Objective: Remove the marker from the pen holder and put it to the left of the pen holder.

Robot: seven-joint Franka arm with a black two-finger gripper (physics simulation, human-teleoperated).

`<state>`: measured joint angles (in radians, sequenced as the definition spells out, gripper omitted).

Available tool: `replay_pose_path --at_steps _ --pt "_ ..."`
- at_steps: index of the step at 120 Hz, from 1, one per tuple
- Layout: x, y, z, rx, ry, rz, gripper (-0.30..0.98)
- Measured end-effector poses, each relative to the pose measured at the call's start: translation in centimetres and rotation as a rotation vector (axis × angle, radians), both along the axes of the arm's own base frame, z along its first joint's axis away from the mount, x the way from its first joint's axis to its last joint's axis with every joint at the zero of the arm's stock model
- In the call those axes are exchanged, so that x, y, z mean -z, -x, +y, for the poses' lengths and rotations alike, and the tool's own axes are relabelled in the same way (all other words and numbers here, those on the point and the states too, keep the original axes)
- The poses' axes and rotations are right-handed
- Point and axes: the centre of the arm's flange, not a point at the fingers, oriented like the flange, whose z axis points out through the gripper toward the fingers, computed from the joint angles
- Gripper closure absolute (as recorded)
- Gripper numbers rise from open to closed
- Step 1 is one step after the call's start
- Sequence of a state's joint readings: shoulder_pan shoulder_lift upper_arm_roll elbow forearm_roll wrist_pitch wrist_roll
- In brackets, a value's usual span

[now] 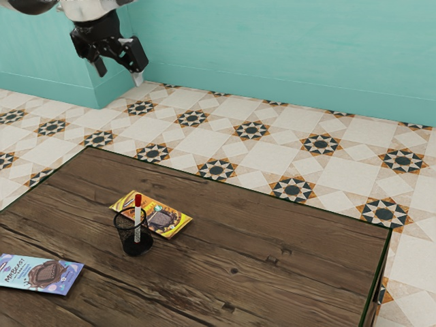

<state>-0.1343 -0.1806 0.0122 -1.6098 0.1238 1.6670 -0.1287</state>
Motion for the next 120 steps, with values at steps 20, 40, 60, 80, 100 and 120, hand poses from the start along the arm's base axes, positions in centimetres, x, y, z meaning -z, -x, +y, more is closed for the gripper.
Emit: replay_pose_path --at_steps 20,40,60,80,100,120 --pt "2.6 0.2 -0.2 -0.038 -0.001 0.09 0.0" --pt "3.0 0.0 0.4 -0.083 0.001 0.125 0.0" --pt "2.9 0.4 0.6 -0.112 0.001 0.16 0.0" --pt "2.9 0.9 0.7 -0.135 -0.002 0.191 0.0" --pt "7.6 -2.3 0.9 -0.152 -0.018 0.271 0.0" --pt "19.1 -2.0 0.9 -0.136 -0.032 0.373 0.0"
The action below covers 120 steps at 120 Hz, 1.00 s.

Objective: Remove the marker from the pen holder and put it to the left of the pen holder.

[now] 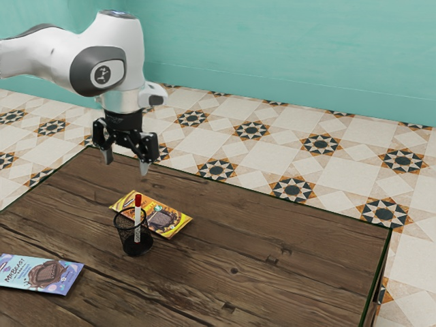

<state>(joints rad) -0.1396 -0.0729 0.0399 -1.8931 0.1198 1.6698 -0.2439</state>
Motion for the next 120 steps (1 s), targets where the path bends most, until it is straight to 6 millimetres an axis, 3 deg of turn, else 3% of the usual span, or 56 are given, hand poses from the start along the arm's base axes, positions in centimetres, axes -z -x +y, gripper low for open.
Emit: replay_pose_path --at_steps 12,28,65,86,112,120 --pt "4.8 0.5 1.3 -0.018 0.015 0.0 0.0" --pt "7.6 0.5 3.7 -0.059 0.034 -0.042 0.0" --pt "14.8 -3.5 7.7 -0.062 0.043 -0.114 0.0" --pt "16.0 -4.6 7.5 -0.012 0.048 -0.157 0.0" --pt "16.6 -3.5 7.4 0.014 0.07 -0.178 0.0" --pt "16.5 -3.4 7.4 0.021 0.072 -0.182 0.13"
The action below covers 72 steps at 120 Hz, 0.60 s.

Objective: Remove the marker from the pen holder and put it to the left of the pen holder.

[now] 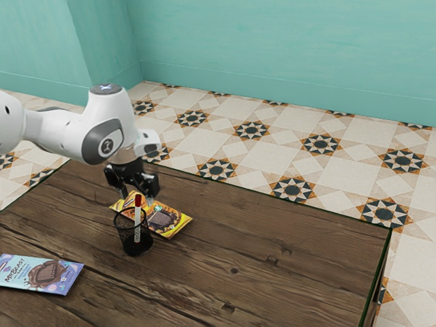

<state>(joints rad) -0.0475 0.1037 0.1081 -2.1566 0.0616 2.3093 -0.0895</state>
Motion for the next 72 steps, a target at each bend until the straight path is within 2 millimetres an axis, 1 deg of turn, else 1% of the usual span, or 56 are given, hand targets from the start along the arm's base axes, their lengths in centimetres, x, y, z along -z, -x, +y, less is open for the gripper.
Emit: replay_pose_path --at_steps 13,24,38,45,58,62,72 --pt "-0.3 0.0 0.2 0.008 0.0 -0.008 0.42" --pt "-0.6 0.0 0.3 0.014 0.0 -0.014 0.57" --pt "-1.4 0.3 0.3 0.022 0.0 -0.027 0.68" --pt "-1.6 0.7 0.5 0.022 0.0 -0.028 0.71" --pt "-2.0 1.2 1.4 0.008 -0.004 -0.034 0.74" --pt "-3.2 1.5 1.6 0.004 -0.005 -0.052 0.75" --pt "-8.6 2.7 1.9 0.007 -0.021 -0.132 0.76"
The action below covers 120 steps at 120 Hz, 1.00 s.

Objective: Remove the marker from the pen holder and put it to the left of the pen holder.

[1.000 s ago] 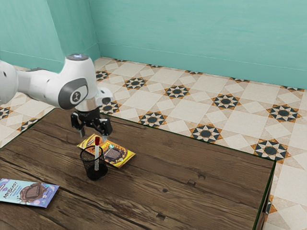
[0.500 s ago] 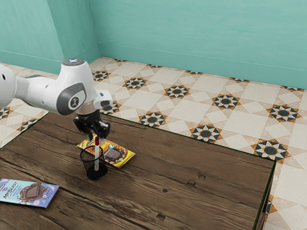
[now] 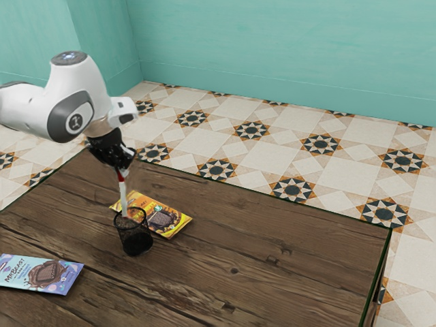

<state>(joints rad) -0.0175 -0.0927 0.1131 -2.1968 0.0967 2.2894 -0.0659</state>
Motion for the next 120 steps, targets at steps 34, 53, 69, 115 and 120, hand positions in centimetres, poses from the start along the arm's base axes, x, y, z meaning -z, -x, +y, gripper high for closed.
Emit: replay_pose_path --at_steps 34,53,69,115,120 --pt "-1.7 0.8 7.0 -0.119 -0.064 0.107 0.78" --pt "3.2 -2.2 12.7 -0.224 -0.025 0.288 0.79" --pt "4.8 -3.2 14.4 -0.235 -0.005 0.355 0.74" --pt "-5.7 -1.3 13.7 -0.184 0.018 0.196 0.14" --pt "-10.5 0.2 13.0 -0.173 0.007 0.105 0.11"
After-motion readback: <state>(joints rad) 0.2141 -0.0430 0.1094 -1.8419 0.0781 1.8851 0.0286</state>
